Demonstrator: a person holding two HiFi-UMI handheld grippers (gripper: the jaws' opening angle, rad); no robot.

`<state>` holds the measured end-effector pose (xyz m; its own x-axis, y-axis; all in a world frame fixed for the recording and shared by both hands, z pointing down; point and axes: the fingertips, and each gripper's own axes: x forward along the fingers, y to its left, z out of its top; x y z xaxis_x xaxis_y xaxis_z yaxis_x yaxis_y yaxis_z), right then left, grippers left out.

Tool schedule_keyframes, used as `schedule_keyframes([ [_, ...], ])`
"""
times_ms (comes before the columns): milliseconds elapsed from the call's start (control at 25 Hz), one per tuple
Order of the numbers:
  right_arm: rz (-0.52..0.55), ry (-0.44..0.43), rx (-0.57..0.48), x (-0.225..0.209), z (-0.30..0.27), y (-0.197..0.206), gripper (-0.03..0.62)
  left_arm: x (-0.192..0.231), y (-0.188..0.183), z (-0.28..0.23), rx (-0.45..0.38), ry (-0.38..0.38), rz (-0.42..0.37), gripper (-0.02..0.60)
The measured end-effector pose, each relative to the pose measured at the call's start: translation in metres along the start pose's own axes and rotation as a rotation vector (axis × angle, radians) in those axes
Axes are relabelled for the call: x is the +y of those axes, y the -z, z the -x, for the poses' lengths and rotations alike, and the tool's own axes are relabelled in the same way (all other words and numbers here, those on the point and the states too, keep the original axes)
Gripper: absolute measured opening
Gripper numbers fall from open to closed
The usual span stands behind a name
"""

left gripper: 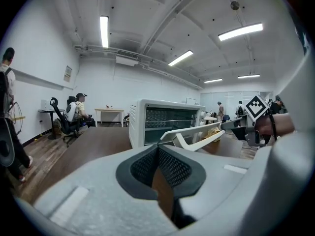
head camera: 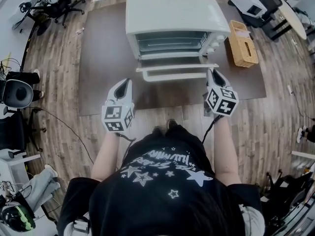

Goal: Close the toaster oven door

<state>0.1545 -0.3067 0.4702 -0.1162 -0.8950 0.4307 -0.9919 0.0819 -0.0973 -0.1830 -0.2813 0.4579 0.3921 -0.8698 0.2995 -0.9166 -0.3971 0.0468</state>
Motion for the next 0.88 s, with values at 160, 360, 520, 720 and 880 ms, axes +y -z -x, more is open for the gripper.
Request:
schedule_keyframes([
  [160,-0.007,-0.036,-0.014,0.002,-0.004,-0.011,0.074,-0.005,-0.006,-0.001,-0.005,-0.028,0.010,0.009],
  [360,-0.013,-0.081,-0.038,0.003,-0.012,-0.028,0.077,-0.010,-0.014,-0.003,-0.014,-0.058,0.005,0.009],
  [520,-0.013,-0.097,-0.047,0.004,-0.015,-0.037,0.078,-0.013,-0.019,-0.002,-0.023,-0.075,0.004,0.009],
  [720,-0.021,-0.102,-0.050,0.004,-0.022,-0.047,0.078,-0.015,-0.023,-0.004,-0.027,-0.087,-0.001,0.009],
  [880,-0.029,-0.110,-0.062,0.004,-0.028,-0.058,0.078,-0.009,-0.025,-0.006,-0.030,-0.111,0.006,0.009],
])
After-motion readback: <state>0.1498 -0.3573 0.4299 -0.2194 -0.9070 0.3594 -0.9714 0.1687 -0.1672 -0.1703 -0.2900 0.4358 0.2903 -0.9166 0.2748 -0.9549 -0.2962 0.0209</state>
